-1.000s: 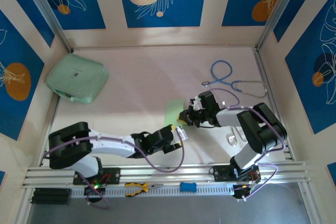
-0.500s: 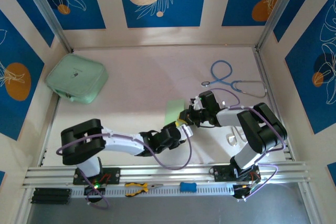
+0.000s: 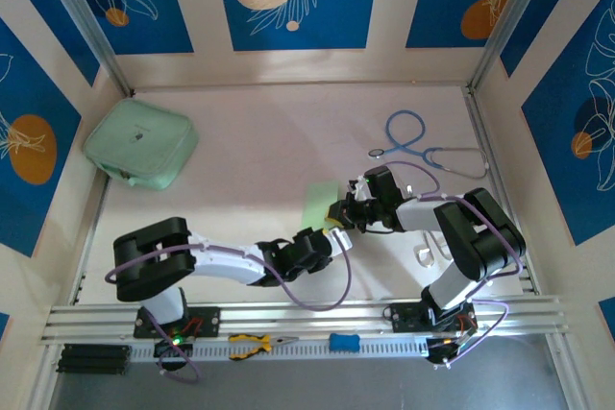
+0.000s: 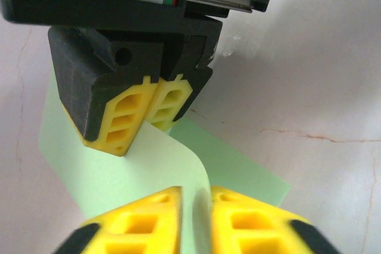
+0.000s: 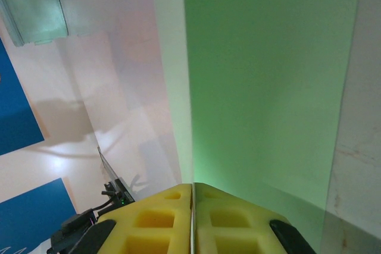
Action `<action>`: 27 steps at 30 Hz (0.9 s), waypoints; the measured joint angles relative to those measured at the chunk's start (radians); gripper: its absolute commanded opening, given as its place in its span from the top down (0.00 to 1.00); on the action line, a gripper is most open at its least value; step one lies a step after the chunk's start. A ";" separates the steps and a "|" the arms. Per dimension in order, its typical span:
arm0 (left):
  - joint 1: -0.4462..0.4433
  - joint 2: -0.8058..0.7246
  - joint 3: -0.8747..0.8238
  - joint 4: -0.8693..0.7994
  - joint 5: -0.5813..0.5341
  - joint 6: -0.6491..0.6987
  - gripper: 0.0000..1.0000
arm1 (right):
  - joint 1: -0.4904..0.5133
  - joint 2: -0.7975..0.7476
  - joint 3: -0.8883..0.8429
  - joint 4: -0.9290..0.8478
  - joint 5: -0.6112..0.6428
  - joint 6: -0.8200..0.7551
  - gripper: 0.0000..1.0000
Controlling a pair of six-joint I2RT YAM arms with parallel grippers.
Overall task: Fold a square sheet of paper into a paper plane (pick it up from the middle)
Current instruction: Fold the triangle a second time at the center of the table.
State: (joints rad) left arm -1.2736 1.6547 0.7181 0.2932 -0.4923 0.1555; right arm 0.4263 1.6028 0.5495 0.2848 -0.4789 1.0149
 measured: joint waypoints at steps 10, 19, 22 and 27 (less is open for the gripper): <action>0.022 -0.003 0.051 -0.081 0.092 -0.137 1.00 | -0.014 -0.161 -0.009 -0.135 0.089 -0.015 0.52; 0.143 -0.020 0.065 -0.161 0.354 -0.365 1.00 | -0.044 -0.398 -0.006 -0.470 0.255 -0.037 0.52; 0.183 -0.062 0.070 -0.196 0.423 -0.433 1.00 | -0.035 -0.450 -0.006 -0.551 0.274 -0.029 0.55; 0.200 -0.102 0.061 -0.154 0.483 -0.491 1.00 | -0.005 -0.541 -0.047 -0.589 0.292 -0.026 0.66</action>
State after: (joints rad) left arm -1.0737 1.5528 0.7795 0.1387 -0.0090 -0.3355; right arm 0.4213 1.0615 0.5026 -0.3038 -0.1867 0.9890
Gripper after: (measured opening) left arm 0.064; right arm 0.379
